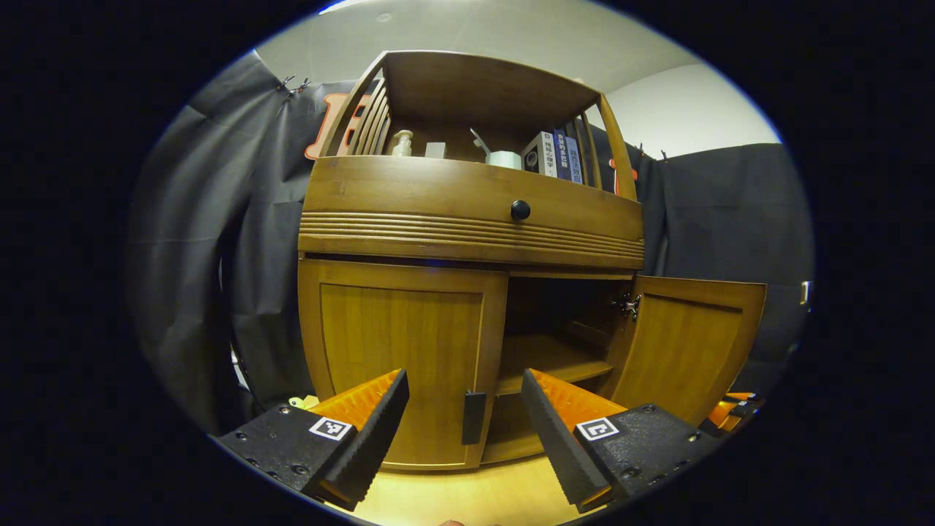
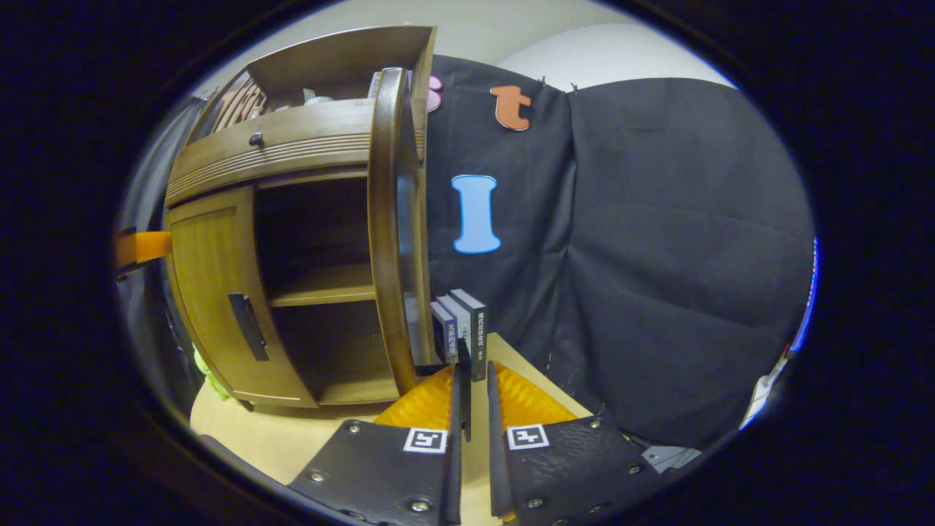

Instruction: Open the right door of the double-door shoe cabinet with the right hand, and open the left door with the left hand.

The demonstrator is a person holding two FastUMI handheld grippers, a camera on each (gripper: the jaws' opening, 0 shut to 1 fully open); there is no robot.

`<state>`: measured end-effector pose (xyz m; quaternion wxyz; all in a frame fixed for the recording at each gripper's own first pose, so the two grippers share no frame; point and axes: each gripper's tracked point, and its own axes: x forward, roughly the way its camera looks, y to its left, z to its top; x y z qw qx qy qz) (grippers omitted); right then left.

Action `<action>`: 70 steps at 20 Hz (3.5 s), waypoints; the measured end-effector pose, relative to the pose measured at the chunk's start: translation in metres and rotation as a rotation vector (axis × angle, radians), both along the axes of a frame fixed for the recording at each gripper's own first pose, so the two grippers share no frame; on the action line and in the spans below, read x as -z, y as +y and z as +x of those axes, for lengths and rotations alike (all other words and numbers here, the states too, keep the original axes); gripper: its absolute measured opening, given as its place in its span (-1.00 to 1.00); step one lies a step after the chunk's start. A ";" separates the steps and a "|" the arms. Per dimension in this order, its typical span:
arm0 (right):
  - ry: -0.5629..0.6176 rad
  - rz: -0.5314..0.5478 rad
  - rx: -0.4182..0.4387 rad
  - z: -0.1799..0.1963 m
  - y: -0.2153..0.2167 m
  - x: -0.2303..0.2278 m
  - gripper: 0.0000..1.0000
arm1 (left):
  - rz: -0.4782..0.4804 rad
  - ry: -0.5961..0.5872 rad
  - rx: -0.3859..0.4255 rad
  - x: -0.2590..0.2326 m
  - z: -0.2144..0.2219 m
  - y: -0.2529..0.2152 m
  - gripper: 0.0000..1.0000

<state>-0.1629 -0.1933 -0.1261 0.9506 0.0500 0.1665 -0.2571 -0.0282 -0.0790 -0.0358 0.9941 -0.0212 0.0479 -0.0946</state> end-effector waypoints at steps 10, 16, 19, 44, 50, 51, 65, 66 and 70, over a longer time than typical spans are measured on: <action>-0.017 -0.047 0.071 -0.015 -0.038 -0.014 -0.69 | 0.020 0.058 -0.009 0.030 0.024 -0.011 0.92; -0.051 -0.040 0.122 -0.028 -0.056 -0.022 -0.69 | 0.012 0.131 -0.018 0.062 0.052 -0.016 0.86; -0.061 -0.063 0.134 -0.031 -0.065 -0.029 -0.68 | 0.018 0.150 -0.032 0.075 0.067 -0.017 0.77; -0.076 -0.102 0.160 -0.040 -0.117 -0.052 -0.68 | 0.035 0.198 -0.098 0.136 0.121 -0.030 -0.31; -0.106 -0.106 0.127 -0.042 -0.107 -0.069 -0.68 | 0.025 0.201 -0.081 0.134 0.107 -0.028 -0.33; -0.110 -0.105 0.121 -0.042 -0.105 -0.070 -0.68 | 0.023 0.200 -0.081 0.134 0.103 -0.028 -0.33; -0.142 -0.084 0.023 -0.037 -0.053 -0.080 -0.68 | -0.004 0.201 -0.060 0.126 0.052 -0.013 -0.39; -0.145 -0.080 0.014 -0.034 -0.048 -0.081 -0.68 | -0.006 0.201 -0.057 0.126 0.049 -0.012 -0.33; -0.151 -0.071 -0.020 -0.026 -0.029 -0.083 -0.68 | -0.012 0.202 -0.047 0.125 0.038 -0.007 -0.33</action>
